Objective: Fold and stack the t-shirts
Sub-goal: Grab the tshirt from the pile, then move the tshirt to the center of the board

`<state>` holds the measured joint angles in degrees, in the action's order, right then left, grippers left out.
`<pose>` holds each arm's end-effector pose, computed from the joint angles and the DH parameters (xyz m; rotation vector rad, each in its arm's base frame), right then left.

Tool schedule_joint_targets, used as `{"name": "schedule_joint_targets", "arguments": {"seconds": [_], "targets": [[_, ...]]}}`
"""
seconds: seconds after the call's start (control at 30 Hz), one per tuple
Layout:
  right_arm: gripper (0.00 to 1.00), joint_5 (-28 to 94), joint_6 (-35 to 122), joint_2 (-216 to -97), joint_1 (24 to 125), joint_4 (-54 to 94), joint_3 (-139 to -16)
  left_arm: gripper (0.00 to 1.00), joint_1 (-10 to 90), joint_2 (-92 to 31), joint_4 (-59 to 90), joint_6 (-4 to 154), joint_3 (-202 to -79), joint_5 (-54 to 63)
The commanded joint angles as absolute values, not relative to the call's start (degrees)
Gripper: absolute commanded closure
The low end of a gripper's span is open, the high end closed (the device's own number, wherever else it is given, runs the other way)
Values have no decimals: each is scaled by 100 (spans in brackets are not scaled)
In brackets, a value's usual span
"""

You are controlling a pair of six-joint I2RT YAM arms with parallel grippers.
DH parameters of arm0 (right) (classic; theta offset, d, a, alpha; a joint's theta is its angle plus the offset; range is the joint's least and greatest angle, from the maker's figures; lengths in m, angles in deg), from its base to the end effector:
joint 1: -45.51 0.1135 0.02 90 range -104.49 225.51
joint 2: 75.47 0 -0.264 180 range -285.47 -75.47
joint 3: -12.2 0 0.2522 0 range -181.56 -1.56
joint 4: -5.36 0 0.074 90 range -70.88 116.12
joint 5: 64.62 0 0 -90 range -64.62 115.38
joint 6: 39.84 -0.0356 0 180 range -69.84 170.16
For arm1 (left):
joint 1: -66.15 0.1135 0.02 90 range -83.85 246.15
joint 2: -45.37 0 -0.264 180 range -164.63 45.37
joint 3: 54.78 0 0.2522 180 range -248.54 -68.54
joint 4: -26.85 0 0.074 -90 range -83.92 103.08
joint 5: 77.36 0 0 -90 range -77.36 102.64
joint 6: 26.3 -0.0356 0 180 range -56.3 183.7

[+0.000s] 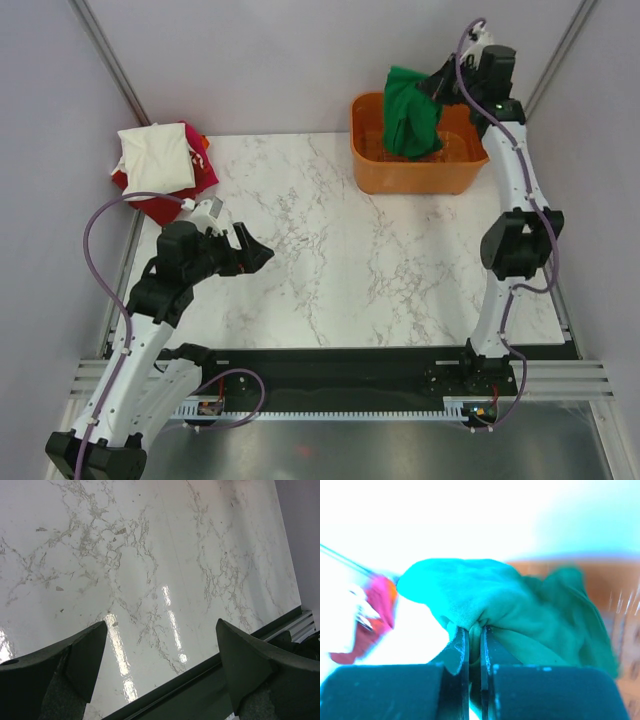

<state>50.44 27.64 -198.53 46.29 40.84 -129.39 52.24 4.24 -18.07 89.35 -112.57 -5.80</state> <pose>0.5045 0.0219 0.3839 0.0504 1.8941 0.6866 0.1504 -0.0488 0.3084 -0.0121 2.1238 -0.7505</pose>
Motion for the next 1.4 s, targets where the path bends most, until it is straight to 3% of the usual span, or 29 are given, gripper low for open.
{"name": "schedule_joint_targets", "arguments": {"seconds": [0.0, 0.3, 0.5, 0.6, 0.63, 0.67, 0.7, 0.83, 0.97, 1.1, 1.17, 1.3, 1.37], "targets": [[100, 5315, 2599, -18754, 4586, 3275, -12778, 3, 5218, 494, -1741, 8778, -11292, -494], [100, 6184, 2108, -17849, 4639, 3108, -12514, 3, 5209, 520, -1750, 8778, -11292, -520], [100, 6397, 1747, -16629, 4683, 2861, -12067, 3, 5218, 591, -1741, 8778, -11292, -485], [38, 6047, 1790, -15892, 4569, 3518, -11304, 3, 5209, 617, -1750, 8778, -11292, -467], [12, 5462, 1904, -15609, 4421, 3921, -10526, 3, 5218, 634, -1741, 8778, -11292, -459], [2, 5187, 1983, -15276, 4419, 4038, -10014, 3, 5209, 652, -1741, 8778, -11292, -459], [2, 4923, 2045, -14559, 4419, 4100, -8843, 3, 5209, 661, -1741, 8778, -11292, -459], [2, 4315, 2133, -13314, 4454, 4536, -6578, 3, 5209, 644, -1733, 8778, -11284, -485], [2, 2937, 2756, -13322, 4463, 5892, -6432, 4, 5209, 547, -1741, 8761, -11310, -520], [2, 3308, 2679, -13225, 4507, 5615, -6065, 5, 5209, 555, -1741, 8761, -11301, -529], [2, 3452, 2556, -13391, 4927, 5428, -5861, 5, 5218, 573, -1741, 8761, -11292, -503], [5, 2576, 2249, -14401, 6778, 5157, -5615, 5, 5218, 599, -1741, 8770, -11284, -441], [6, 2302, 2108, -14804, 7247, 4937, -5509, 5, 5209, 617, -1750, 8770, -11284, -441]]}}
